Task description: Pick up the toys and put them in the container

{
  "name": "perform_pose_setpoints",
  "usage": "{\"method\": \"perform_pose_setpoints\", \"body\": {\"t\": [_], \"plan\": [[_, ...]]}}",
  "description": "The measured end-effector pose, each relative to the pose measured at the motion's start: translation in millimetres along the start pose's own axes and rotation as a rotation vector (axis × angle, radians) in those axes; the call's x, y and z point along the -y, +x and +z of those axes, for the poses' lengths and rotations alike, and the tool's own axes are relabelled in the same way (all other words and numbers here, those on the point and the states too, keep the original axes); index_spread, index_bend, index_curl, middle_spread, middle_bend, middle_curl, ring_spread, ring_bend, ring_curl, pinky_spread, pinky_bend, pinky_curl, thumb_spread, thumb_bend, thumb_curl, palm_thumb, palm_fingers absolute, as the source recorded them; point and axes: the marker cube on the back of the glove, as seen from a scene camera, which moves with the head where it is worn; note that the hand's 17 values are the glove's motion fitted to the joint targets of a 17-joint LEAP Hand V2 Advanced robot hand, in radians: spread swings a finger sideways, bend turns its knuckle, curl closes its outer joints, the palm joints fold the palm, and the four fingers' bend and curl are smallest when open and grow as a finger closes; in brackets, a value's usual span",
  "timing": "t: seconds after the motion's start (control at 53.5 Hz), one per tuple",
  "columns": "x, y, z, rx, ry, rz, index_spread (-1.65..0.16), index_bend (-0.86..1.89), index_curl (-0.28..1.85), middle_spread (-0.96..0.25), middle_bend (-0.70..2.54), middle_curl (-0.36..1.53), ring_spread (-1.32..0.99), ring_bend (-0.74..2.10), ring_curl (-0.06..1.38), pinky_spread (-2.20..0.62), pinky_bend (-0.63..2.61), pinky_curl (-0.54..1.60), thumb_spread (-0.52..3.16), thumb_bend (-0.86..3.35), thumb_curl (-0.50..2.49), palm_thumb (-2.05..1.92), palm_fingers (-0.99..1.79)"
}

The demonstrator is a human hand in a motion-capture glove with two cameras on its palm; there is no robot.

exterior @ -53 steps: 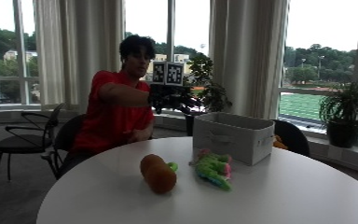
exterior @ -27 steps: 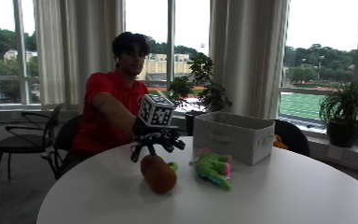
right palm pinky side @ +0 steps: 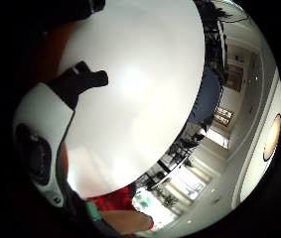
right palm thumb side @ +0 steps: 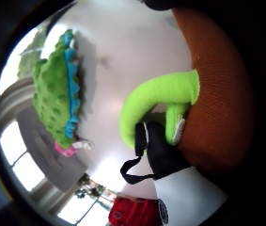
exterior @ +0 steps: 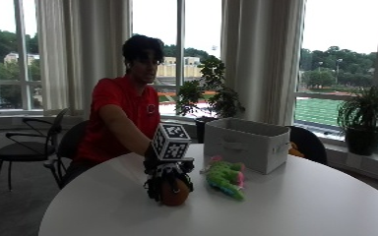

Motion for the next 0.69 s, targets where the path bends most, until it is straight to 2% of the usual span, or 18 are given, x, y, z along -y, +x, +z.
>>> {"method": "perform_pose_setpoints", "body": {"t": [0.15, 0.355, 0.58, 0.692], "plan": [[-2, -5, -2, -0.023, -0.027, 0.018, -0.41, 0.29, 0.22, 0.05, -0.01, 0.05, 0.03, 0.81, 0.45, -0.11, 1.53, 0.37, 1.20, 0.07, 0.36, 0.22, -0.06], [-1, -4, 1, 0.044, 0.112, 0.002, -0.41, 0.51, 0.32, 0.02, 0.08, 0.01, -0.19, 0.99, 0.45, -0.32, 1.58, 0.36, 1.29, 0.16, 0.43, 0.44, 0.34], [-24, -9, 5, 0.093, 0.324, -0.096, -0.40, 0.63, 0.44, -0.15, 0.29, 0.12, -0.41, 0.96, 0.45, -0.40, 1.35, 0.32, 1.07, 0.20, 0.57, 0.66, 0.67], [-39, -7, 0, 0.110, 0.322, -0.109, -0.39, 0.70, 0.50, -0.25, 0.36, 0.16, -0.46, 0.92, 0.43, -0.41, 1.23, 0.31, 0.95, 0.20, 0.63, 0.71, 0.78]]}}
